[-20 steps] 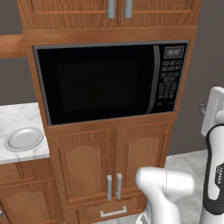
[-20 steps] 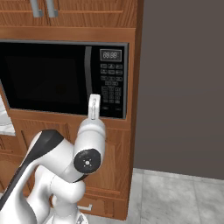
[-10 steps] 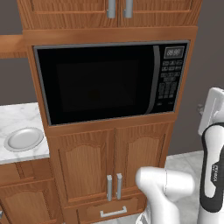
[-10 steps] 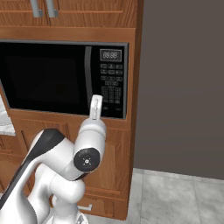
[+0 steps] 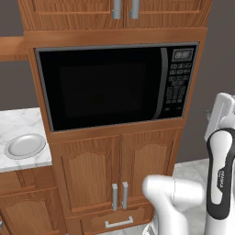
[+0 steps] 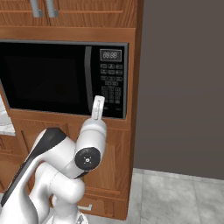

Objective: Pick the cheese from the counter and place it in the microwave. Then turn on the microwave.

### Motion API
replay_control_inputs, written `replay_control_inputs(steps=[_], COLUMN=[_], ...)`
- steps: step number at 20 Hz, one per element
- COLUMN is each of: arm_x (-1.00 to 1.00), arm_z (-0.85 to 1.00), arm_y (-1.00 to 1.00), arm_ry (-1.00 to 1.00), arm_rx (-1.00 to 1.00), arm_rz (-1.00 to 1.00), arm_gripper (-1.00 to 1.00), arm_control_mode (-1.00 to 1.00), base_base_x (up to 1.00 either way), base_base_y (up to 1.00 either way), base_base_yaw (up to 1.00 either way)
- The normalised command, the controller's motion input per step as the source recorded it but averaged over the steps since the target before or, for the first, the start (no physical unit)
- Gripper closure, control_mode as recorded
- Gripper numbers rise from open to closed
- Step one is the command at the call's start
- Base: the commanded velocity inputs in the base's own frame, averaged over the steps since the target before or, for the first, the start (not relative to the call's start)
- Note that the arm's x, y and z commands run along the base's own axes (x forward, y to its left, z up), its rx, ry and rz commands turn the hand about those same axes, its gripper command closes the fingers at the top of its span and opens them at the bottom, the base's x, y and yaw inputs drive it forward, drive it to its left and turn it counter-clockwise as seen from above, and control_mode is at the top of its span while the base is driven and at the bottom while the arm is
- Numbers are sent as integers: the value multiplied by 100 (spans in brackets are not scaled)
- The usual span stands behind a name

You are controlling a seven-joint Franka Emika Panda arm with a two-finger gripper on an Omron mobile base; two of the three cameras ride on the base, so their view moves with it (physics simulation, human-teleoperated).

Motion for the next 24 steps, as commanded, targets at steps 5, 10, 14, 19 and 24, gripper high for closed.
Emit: replay_control_inputs(steps=[5, 10, 14, 19, 24], arm_x=[14, 16, 15, 13, 13], arm_z=[-8, -10, -8, -5, -5], arm_y=[0, 0, 0, 0, 0], arm_ry=[0, 0, 0, 0, 0], arm_rx=[2, 2, 2, 2, 1], arm_rz=[-1, -1, -1, -2, -2], arm_gripper=[100, 100, 100, 100, 100], arm_control_mode=[-100, -100, -100, -100, -100], base_base_x=[0, 0, 0, 0, 0], base_base_y=[0, 0, 0, 0, 0], base_base_yaw=[0, 0, 0, 0, 0])
